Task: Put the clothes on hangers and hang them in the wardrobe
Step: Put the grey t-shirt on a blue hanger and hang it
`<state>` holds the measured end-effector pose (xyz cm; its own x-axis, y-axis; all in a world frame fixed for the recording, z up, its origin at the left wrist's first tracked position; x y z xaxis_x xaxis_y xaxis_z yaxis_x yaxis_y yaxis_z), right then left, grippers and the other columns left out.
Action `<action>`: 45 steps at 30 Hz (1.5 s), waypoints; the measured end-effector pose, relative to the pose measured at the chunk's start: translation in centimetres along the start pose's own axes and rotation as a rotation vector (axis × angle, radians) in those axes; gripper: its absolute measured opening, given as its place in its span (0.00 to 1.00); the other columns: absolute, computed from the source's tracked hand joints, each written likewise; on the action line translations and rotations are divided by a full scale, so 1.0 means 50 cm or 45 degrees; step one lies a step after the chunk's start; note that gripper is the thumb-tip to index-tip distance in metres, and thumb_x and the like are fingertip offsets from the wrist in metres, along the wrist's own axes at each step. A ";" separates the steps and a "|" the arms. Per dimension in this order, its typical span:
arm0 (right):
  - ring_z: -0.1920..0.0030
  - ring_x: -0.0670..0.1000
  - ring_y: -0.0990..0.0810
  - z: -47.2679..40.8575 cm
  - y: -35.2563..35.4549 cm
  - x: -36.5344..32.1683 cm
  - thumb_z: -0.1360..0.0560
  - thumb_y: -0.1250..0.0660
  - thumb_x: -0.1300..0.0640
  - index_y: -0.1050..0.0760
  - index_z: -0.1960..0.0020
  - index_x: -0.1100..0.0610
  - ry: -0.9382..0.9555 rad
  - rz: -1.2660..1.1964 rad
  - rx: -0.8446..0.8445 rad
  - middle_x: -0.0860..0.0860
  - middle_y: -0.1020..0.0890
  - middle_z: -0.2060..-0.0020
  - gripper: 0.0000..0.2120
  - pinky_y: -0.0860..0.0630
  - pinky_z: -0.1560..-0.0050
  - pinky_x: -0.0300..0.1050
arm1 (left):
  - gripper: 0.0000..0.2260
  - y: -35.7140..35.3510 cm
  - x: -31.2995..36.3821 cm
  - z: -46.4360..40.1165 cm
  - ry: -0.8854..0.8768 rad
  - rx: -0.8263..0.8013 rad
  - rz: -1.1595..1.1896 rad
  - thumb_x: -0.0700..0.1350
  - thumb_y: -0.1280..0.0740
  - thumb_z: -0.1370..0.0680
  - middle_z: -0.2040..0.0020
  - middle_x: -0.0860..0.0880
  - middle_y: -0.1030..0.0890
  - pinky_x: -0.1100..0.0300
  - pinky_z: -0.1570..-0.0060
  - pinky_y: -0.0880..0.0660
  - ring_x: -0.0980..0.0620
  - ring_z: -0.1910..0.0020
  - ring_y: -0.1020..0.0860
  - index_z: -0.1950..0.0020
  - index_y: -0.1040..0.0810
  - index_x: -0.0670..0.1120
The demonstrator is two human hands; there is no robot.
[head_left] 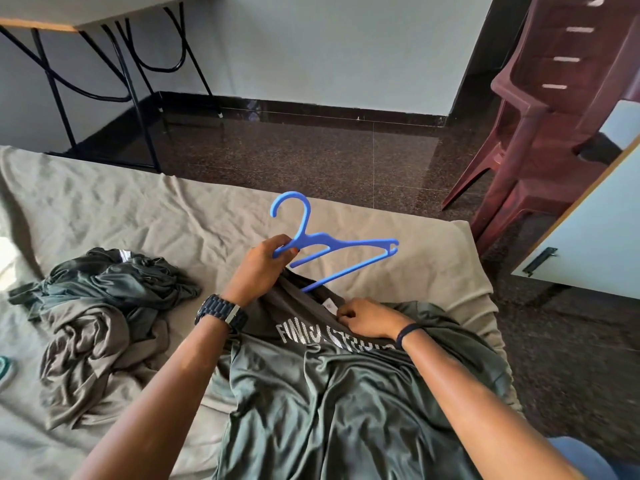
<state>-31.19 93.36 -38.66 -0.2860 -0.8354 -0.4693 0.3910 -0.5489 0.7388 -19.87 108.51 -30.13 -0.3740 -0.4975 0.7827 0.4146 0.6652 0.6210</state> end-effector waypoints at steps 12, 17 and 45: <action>0.60 0.61 0.18 0.063 0.118 0.160 0.26 0.34 0.54 0.31 0.74 0.57 -0.459 -0.226 0.732 0.53 0.27 0.76 0.19 0.22 0.53 0.49 | 0.13 -0.003 0.012 0.028 0.058 0.031 -0.222 0.53 0.42 0.19 0.65 0.45 0.22 0.56 0.66 0.32 0.44 0.64 0.25 0.54 0.26 0.46; 0.65 0.53 0.16 0.073 0.131 0.199 0.28 0.38 0.62 0.30 0.71 0.56 -0.645 -0.426 0.778 0.53 0.22 0.73 0.13 0.27 0.67 0.33 | 0.12 -0.025 0.039 0.046 -0.007 -0.085 -0.290 0.51 0.43 0.18 0.67 0.45 0.26 0.53 0.64 0.36 0.45 0.66 0.30 0.56 0.29 0.47; 0.53 0.55 0.21 0.194 0.242 -0.004 0.27 0.40 0.68 0.18 0.50 0.60 0.112 0.085 1.061 0.54 0.19 0.53 0.13 0.25 0.52 0.48 | 0.14 -0.030 0.156 0.060 -0.234 0.052 -0.287 0.49 0.41 0.19 0.65 0.50 0.31 0.49 0.61 0.31 0.46 0.64 0.30 0.64 0.37 0.52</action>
<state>-34.88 87.15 -24.91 -0.2027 -0.8833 -0.4226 -0.3794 -0.3271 0.8655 -25.91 105.29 -25.08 -0.5984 -0.5290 0.6018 0.2713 0.5729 0.7734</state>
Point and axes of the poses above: each hand's wrist, its own z-axis away from the middle knuckle, its own y-axis out of the back of the hand, x = y × z, the point moved 6 cm from there along -z, towards the middle knuckle
